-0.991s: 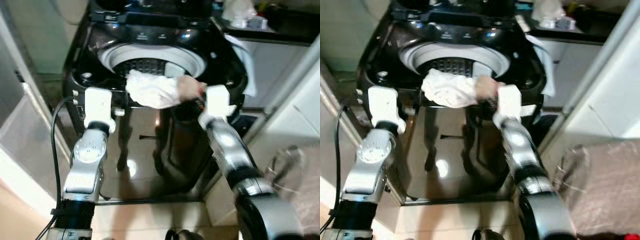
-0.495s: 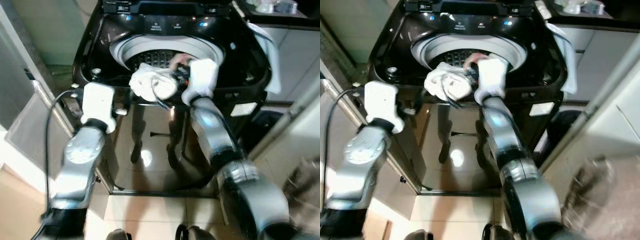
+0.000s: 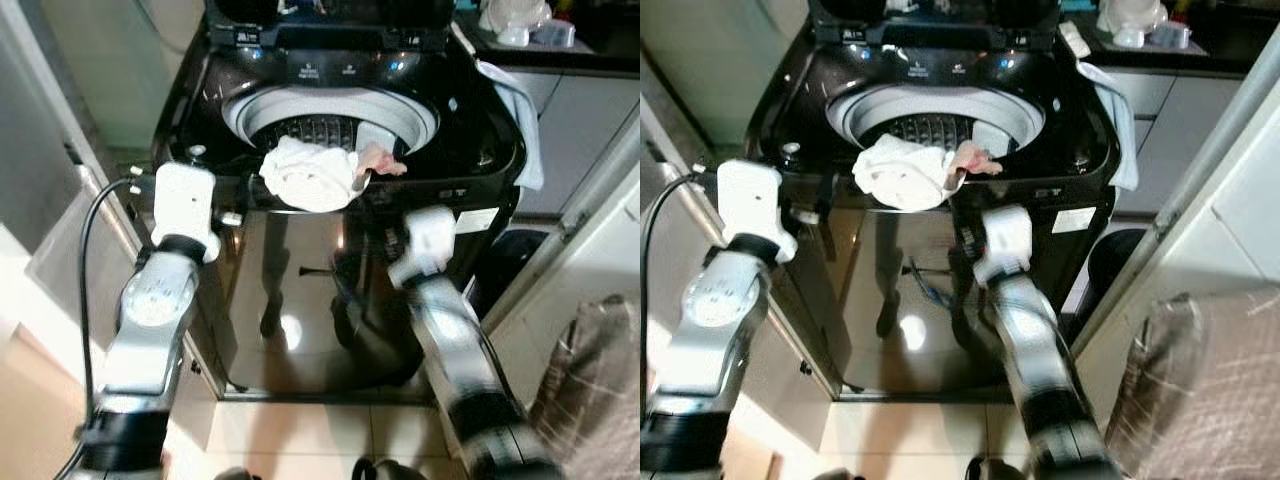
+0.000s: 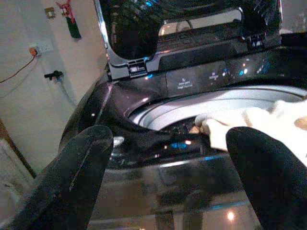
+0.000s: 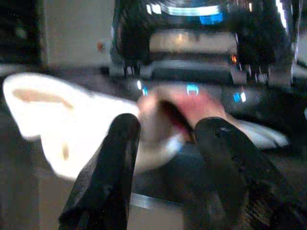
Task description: Clothes washing
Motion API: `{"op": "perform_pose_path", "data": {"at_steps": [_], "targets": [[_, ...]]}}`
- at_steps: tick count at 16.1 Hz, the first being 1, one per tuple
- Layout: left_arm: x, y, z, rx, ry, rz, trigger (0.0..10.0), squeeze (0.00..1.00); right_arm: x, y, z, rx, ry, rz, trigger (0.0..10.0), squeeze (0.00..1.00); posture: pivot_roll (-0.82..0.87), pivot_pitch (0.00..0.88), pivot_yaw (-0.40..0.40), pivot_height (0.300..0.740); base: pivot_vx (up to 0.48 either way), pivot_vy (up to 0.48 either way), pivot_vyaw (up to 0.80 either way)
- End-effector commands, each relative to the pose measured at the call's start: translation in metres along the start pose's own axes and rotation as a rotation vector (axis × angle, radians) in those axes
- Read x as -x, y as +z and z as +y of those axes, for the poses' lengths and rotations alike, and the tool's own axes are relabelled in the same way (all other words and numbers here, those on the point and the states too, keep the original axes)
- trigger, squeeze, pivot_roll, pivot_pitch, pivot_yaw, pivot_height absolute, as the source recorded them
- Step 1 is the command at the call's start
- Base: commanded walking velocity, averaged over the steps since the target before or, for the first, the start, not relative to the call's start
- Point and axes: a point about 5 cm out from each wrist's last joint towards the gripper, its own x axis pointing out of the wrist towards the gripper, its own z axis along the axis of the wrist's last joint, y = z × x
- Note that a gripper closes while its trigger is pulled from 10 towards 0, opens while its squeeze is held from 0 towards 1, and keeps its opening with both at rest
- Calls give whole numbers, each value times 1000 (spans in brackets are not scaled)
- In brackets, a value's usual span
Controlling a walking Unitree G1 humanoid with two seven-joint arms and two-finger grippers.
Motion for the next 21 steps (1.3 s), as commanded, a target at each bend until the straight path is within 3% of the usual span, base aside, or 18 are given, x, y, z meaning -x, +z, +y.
{"op": "perform_pose_path", "data": {"at_steps": [1,2,3,4,5,7,9,12,14,15,16,17,18,19,21], "targets": [[3,4,1,-16,-2,-4,10000,0,-18,10,7,16,37,-34,10000,0,57,12,10,740,0,0,0],[3,7,2,-16,9,-10,10000,0,-36,19,14,8,98,-36,10000,0,85,10,-4,740,0,0,0],[4,10,3,-15,20,-16,10000,0,-51,25,21,-77,216,-12,10000,0,104,12,-15,740,0,0,0],[8,13,6,-18,40,-23,10000,0,-70,37,25,-87,362,29,10000,0,121,25,-26,740,0,0,0],[11,12,8,-17,50,-15,10000,0,-75,40,23,-67,395,42,10000,0,126,31,-32,740,0,0,0],[16,10,10,-19,59,2,10000,0,-76,30,13,-33,484,168,10000,0,133,39,-35,740,0,0,0],[17,11,8,-20,63,6,10000,0,-78,28,-19,68,304,230,10000,0,134,40,-49,740,0,0,0],[19,11,8,-6,93,5,10000,0,-85,40,-49,179,111,229,10000,0,137,26,-85,740,0,0,0],[20,10,7,-3,105,9,10000,0,-85,44,-71,428,-83,284,10000,0,139,27,-93,740,0,0,0],[20,9,8,-3,112,14,10000,0,-88,54,-81,503,-175,243,10000,0,138,24,-93,740,0,0,0],[20,7,8,-2,115,17,10000,0,-90,66,-86,464,-249,158,10000,0,132,5,-93,740,0,0,0],[16,7,6,2,113,14,10000,0,-93,80,-81,323,-256,15,10000,0,117,0,-96,740,0,0,0],[15,4,2,6,107,14,10000,0,-91,86,-80,239,-278,-74,10000,0,97,0,-96,740,0,0,0],[11,-1,-1,4,93,26,10000,0,-80,76,-88,124,-365,-81,10000,0,87,0,-97,740,0,0,0],[13,-17,-2,7,86,76,10000,0,-23,31,-96,113,-436,-40,10000,0,39,0,-66,740,0,0,0]]}}
